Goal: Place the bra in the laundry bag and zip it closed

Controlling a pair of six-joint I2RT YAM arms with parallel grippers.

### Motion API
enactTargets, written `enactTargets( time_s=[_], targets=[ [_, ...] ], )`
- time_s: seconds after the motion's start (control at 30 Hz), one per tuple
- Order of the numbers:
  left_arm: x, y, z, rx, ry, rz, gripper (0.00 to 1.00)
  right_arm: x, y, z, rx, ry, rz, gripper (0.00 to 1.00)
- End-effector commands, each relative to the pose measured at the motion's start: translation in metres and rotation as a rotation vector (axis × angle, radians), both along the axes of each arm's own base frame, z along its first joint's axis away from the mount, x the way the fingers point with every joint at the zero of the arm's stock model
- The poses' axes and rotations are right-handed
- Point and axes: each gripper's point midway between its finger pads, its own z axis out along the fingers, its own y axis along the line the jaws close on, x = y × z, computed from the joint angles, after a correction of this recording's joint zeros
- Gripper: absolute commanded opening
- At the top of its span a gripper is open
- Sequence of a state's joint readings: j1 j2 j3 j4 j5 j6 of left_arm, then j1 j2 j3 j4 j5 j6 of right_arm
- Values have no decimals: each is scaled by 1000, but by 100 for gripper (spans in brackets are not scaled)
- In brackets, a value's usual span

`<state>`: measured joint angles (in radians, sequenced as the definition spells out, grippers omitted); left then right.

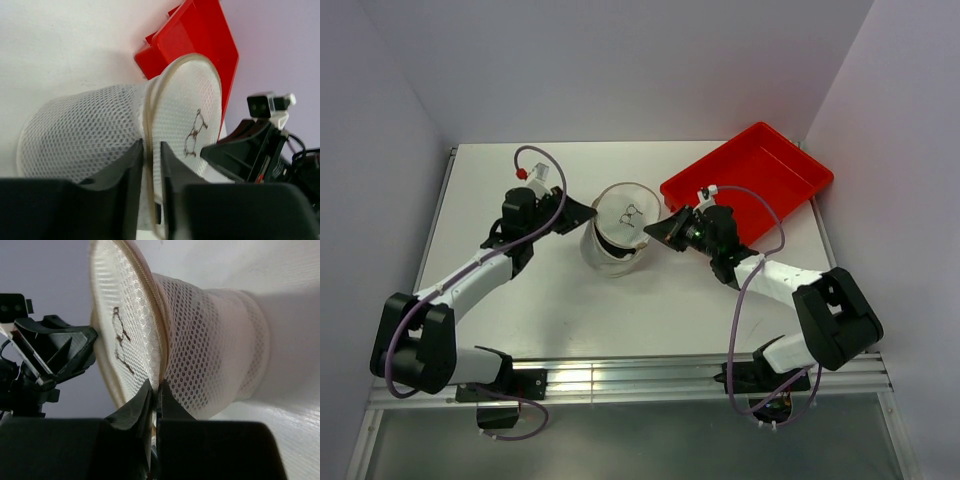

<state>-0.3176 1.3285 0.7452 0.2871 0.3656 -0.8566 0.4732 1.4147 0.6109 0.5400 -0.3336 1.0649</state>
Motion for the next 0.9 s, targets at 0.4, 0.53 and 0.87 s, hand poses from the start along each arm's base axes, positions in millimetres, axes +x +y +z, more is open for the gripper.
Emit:
enactTargets(
  time_s=[0.4, 0.53, 0.87],
  targets=[
    [-69, -15, 57, 80, -73, 66, 53, 1, 19, 34, 8, -98, -114, 0],
    [-113, -61, 53, -45, -28, -38, 24, -1, 20, 32, 4, -101, -124, 0],
    [-115, -115, 39, -231, 46, -40, 39, -10, 20, 27, 6, -123, -133, 0]
  ],
)
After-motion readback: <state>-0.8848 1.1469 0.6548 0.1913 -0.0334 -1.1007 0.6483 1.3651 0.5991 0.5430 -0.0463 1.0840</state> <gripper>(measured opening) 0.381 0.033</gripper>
